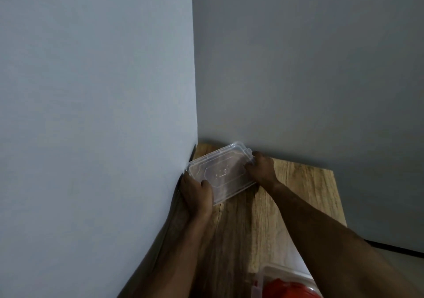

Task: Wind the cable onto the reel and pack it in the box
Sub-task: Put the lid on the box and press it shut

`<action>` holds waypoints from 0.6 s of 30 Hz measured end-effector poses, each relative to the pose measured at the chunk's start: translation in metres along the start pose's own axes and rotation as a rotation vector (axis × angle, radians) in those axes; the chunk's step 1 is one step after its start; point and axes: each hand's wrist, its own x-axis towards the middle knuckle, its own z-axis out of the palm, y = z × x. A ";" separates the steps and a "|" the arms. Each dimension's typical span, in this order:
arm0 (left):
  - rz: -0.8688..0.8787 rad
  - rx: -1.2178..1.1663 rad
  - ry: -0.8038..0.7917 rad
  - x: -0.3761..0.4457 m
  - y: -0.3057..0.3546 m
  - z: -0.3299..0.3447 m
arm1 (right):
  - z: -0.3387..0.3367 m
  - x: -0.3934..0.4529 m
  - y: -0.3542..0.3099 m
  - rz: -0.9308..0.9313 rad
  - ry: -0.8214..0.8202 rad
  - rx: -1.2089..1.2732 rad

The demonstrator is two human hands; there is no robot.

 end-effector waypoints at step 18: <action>0.068 -0.085 -0.108 -0.076 0.069 -0.052 | -0.093 -0.115 -0.021 0.056 0.195 0.238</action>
